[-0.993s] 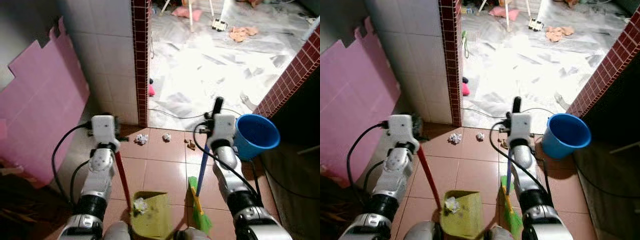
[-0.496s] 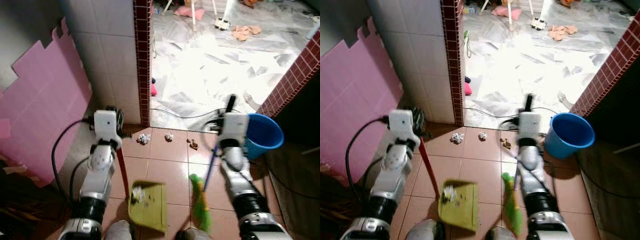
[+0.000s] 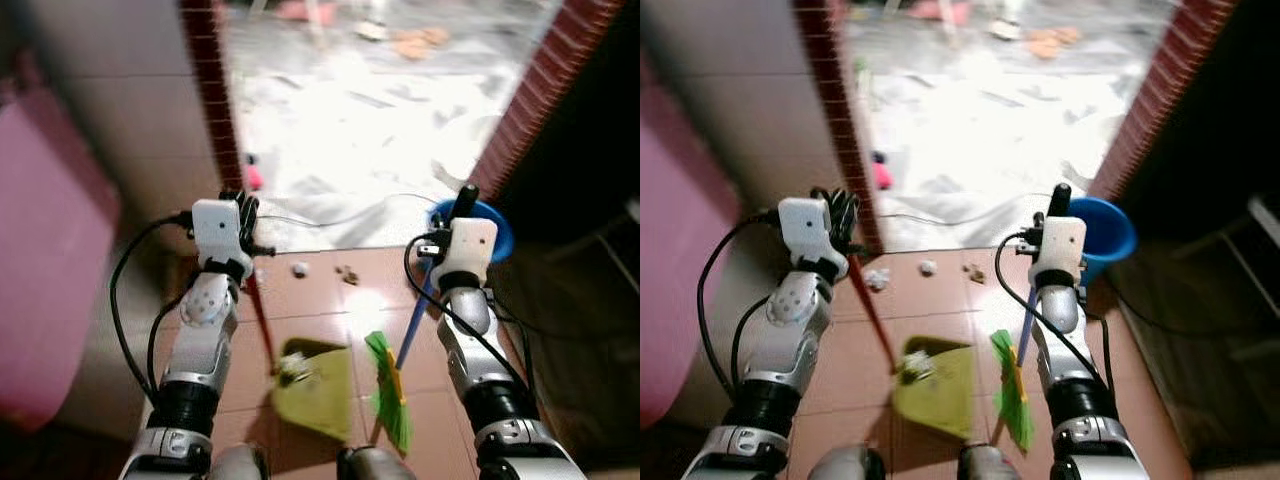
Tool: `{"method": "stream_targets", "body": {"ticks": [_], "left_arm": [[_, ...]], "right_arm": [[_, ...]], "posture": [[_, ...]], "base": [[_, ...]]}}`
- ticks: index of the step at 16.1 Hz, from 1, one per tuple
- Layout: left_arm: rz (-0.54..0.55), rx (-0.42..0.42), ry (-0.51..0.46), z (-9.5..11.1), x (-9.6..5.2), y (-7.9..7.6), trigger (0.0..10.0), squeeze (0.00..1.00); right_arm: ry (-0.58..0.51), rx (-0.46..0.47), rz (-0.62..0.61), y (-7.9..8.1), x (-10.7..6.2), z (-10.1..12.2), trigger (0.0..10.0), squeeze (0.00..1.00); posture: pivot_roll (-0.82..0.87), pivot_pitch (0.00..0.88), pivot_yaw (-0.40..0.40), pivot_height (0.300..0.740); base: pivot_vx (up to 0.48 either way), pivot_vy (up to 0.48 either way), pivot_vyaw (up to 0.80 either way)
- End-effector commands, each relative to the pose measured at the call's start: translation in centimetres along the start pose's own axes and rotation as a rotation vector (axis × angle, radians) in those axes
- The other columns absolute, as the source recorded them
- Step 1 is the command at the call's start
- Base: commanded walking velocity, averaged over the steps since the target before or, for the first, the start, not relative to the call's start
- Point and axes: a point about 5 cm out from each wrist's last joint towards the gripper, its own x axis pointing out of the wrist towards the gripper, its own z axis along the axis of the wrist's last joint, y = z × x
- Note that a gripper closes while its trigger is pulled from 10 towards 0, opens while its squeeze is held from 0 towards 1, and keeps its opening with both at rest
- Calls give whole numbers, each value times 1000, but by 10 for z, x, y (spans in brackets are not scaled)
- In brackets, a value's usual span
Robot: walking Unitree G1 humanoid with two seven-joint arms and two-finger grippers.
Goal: Sweep floor
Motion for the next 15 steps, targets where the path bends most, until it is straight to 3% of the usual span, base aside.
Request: {"method": "stream_targets", "body": {"ticks": [1,5,9,11,15], "left_arm": [[18,-5,-111,28,8,2,10000,0],[72,-35,-197,57,17,7,10000,0],[137,-123,-278,91,28,13,10000,0],[129,-133,-318,106,33,11,10000,0],[111,-157,-327,109,35,5,10000,0]], "right_arm": [[19,3,11,1,2,-1,10000,0],[20,-1,22,0,3,0,10000,0],[32,-5,9,-3,5,0,10000,0],[43,-21,-24,-7,6,-1,10000,0],[42,-23,-8,-5,6,-1,10000,0]], "posture": [[2,51,-17,740],[0,51,-25,740],[-6,54,-30,740],[-3,56,-31,740],[-10,56,-28,740]], "base": [[0,0,-581],[0,0,0],[0,0,0],[0,0,-634],[247,0,-800]]}}
